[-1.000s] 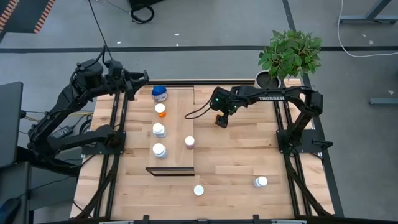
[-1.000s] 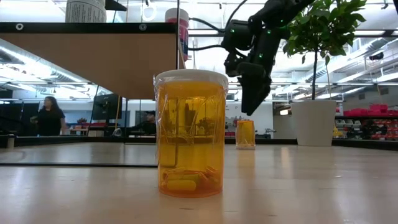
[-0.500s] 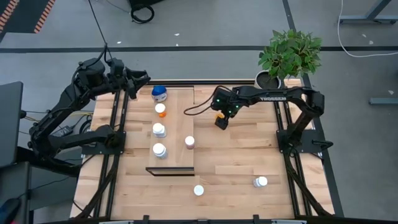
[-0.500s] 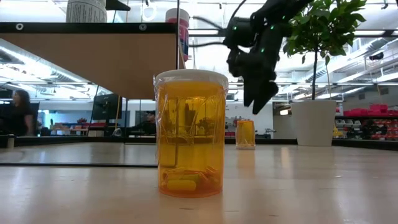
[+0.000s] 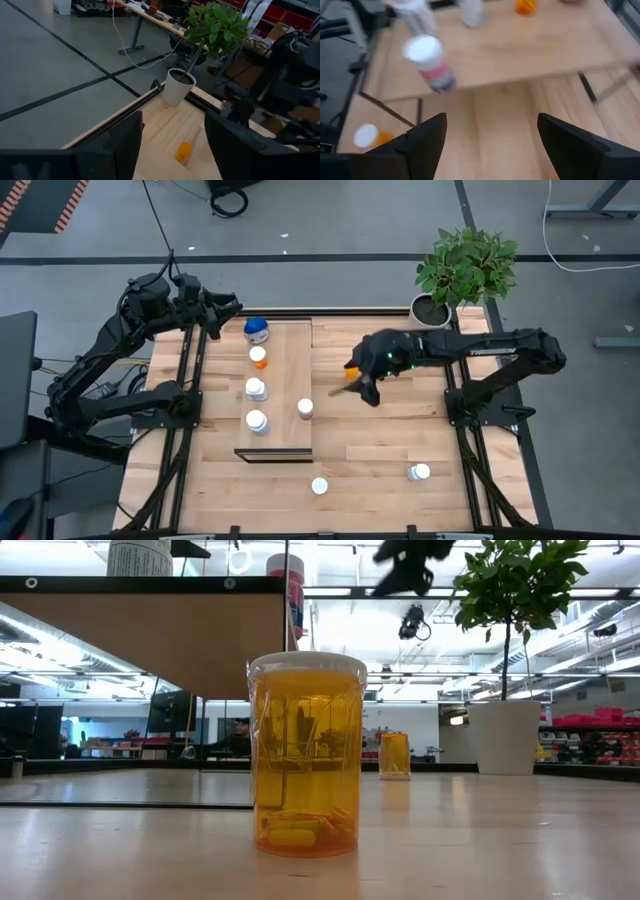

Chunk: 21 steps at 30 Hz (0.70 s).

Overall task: Pick and place medicine bottles onto shelf by color
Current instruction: Adjust the pink pill bottle on the shelf

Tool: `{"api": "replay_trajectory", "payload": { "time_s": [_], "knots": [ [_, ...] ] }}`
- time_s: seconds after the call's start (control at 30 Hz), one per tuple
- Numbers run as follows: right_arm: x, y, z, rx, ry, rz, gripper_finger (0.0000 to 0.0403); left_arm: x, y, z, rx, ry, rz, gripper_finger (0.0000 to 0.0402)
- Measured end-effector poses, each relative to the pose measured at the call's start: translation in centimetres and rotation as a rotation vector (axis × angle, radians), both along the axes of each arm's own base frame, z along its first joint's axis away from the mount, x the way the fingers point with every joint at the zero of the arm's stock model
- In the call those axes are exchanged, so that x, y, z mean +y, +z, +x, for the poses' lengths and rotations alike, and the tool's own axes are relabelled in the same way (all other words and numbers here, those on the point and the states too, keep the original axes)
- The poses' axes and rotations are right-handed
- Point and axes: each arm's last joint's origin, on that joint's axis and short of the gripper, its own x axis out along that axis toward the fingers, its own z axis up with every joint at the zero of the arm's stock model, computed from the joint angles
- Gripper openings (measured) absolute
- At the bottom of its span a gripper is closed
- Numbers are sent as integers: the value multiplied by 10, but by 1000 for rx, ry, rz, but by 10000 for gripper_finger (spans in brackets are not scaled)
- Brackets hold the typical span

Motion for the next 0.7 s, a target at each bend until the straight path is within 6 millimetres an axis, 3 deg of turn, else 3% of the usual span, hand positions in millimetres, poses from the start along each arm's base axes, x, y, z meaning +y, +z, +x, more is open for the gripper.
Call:
{"api": "replay_trajectory", "payload": {
  "time_s": [0.27,0.43,0.7],
  "knots": [
    [41,-8,17,-49,60,-30,319,0,0,0,4,-2,9,218],
    [48,-5,30,-164,14,-37,319,0,0,0,1,-1,1,215],
    [57,-37,61,-140,-8,28,319,0,-1,0,4,0,-6,216]
  ]
}}
